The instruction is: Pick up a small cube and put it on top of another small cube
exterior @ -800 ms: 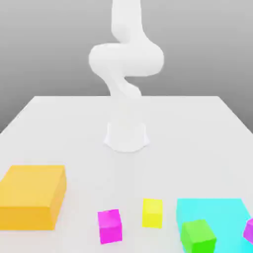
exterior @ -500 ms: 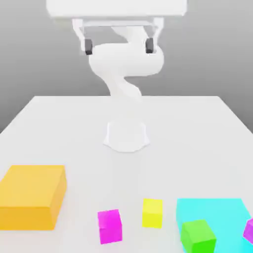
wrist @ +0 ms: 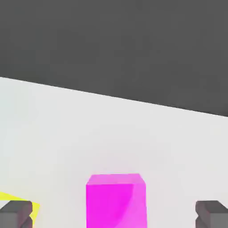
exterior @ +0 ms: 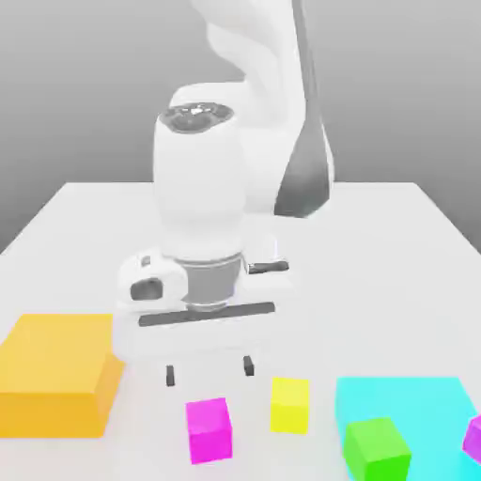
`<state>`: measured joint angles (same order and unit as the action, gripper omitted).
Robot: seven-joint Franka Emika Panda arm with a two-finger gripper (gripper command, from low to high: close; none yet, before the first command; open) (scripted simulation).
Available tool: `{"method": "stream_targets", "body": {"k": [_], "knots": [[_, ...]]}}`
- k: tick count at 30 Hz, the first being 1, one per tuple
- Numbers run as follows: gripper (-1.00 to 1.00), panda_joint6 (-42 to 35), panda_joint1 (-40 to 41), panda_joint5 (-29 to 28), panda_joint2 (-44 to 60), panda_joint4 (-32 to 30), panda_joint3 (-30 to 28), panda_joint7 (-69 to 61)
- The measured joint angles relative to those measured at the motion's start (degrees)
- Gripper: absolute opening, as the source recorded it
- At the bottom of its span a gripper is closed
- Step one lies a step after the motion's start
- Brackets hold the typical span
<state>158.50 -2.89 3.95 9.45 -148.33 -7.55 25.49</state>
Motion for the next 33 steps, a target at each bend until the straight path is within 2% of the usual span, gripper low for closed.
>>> {"method": "stream_targets", "body": {"k": [5,6,13,18,19,33], "knots": [[0.00,8.09,2.22,2.80,10.40,1.45,2.77,-2.44],[-1.00,8.97,2.56,3.10,11.46,1.64,3.18,-2.67],[-1.00,8.74,2.59,2.85,11.21,1.58,3.17,-2.48],[-1.00,1.34,1.34,-0.38,2.05,-0.13,1.21,-0.06],[-1.00,0.17,1.35,0.40,0.70,0.66,1.61,-0.37],[-1.00,-23.81,-12.38,-4.88,3.68,28.39,19.61,-20.24]]}}
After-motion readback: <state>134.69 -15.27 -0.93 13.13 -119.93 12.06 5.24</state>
